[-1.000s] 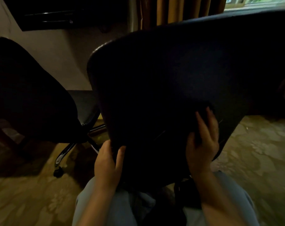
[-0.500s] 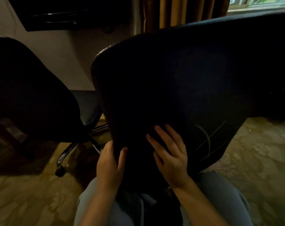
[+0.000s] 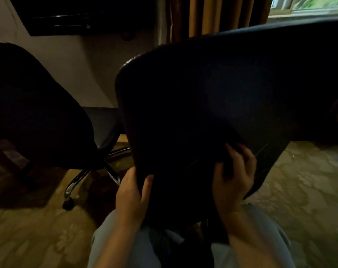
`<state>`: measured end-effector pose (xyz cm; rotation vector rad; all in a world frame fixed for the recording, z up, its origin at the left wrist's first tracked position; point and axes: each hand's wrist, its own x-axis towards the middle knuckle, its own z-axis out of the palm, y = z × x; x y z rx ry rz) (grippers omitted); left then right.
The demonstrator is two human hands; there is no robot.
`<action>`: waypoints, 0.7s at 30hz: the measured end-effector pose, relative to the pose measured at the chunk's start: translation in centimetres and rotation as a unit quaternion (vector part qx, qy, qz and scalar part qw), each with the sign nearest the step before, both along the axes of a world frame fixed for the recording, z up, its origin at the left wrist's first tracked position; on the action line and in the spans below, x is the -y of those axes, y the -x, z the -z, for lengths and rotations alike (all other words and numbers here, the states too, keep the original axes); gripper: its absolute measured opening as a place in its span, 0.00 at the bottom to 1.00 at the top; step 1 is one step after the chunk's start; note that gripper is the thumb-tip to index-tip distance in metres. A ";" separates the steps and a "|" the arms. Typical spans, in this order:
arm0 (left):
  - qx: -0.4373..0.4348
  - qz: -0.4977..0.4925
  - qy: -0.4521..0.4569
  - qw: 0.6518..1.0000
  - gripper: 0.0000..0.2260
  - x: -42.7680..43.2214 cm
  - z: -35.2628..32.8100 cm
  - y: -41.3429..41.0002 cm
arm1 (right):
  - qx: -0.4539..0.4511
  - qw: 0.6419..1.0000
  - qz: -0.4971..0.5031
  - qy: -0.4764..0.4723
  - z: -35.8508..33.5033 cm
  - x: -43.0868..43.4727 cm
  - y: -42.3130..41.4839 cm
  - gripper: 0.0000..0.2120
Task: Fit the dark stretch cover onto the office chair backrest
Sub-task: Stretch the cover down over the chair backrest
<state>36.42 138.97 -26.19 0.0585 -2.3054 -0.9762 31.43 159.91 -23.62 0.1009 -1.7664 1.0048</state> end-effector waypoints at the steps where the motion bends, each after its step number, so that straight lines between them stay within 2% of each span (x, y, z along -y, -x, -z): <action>1: 0.001 0.000 -0.001 1.000 0.10 0.1 0.0 0.0 | -0.013 0.999 -0.025 -0.042 0.3 0.9 -0.4 0.15; 4: 0.006 0.000 -0.006 1.000 0.09 0.2 0.1 -0.1 | -0.048 0.984 -0.080 -0.151 0.8 2.4 -1.1 0.12; 7: 0.005 0.003 -0.008 1.000 0.16 0.4 0.2 -0.1 | -0.063 0.975 -0.101 -0.189 0.9 1.9 -0.9 0.11; 9: 0.003 0.004 -0.012 1.000 0.17 0.3 0.1 0.0 | -0.050 0.984 -0.088 -0.149 0.9 0.6 -0.5 0.12; 12: 0.003 -0.002 -0.014 1.000 0.15 0.0 0.0 0.0 | 0.006 1.000 -0.016 -0.013 0.4 -1.5 0.3 0.16; 14: 0.007 -0.002 -0.019 1.000 0.11 -0.2 -0.1 0.1 | 0.038 0.995 0.018 0.086 -0.1 -2.5 1.0 0.17; 16: 0.010 0.002 -0.021 1.000 0.09 -0.2 -0.1 0.0 | 0.049 0.988 0.028 0.142 -0.5 -2.8 1.4 0.18; 18: 0.012 0.008 -0.025 1.000 0.11 -0.2 0.0 0.0 | 0.036 0.991 0.023 0.126 -0.6 -2.1 1.2 0.18; 21: 0.005 0.013 -0.025 1.000 0.15 -0.1 0.1 0.0 | -0.011 1.000 -0.016 0.001 -0.1 0.3 0.2 0.18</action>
